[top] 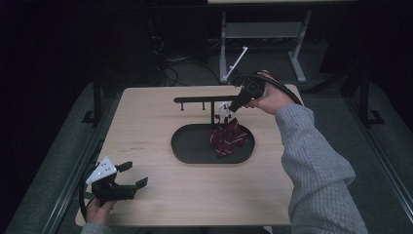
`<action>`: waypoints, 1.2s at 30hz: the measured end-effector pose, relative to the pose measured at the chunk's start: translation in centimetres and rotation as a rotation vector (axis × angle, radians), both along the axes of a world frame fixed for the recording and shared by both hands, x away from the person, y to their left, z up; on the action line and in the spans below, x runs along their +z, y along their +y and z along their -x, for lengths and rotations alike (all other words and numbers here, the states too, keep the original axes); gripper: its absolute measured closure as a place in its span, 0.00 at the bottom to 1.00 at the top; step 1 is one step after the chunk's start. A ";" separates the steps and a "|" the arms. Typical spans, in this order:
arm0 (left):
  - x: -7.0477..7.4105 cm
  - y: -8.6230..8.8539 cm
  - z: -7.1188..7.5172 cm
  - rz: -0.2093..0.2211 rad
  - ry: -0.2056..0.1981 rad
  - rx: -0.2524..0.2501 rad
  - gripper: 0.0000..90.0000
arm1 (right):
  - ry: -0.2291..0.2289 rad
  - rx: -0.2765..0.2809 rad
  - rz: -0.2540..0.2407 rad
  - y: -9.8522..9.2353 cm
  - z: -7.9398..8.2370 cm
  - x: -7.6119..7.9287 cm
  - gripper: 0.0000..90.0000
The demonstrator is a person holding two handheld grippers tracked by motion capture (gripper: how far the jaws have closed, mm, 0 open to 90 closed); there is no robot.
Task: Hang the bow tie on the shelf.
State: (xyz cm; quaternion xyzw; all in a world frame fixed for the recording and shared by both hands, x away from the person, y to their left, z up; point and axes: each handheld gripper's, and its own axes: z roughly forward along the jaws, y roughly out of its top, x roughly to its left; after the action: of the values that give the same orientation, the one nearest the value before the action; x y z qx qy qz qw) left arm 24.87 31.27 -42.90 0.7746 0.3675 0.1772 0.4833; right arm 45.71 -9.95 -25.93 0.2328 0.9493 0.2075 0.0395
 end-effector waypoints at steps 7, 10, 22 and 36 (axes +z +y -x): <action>0.0 0.0 0.0 0.001 0.002 0.003 0.15 | 0.009 0.002 -0.022 -0.5 0.4 -0.1 0.73; 0.0 0.0 0.0 -0.004 0.002 0.000 0.15 | 0.000 0.004 -0.040 -0.9 0.9 -0.4 0.73; 0.0 -0.1 0.0 -0.001 0.003 -0.003 0.15 | 0.000 0.003 -0.042 -2.1 2.1 -1.1 0.70; 0.0 -0.2 0.1 -0.006 0.005 -0.002 0.15 | 0.003 -0.002 -0.069 -3.0 3.5 -2.2 0.65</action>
State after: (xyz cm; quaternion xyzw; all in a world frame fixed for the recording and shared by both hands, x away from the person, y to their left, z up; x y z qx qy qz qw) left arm 24.78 31.11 -42.89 0.7767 0.3675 0.1759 0.4804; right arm 42.22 -12.96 -28.09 0.2355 0.9413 0.2399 0.0301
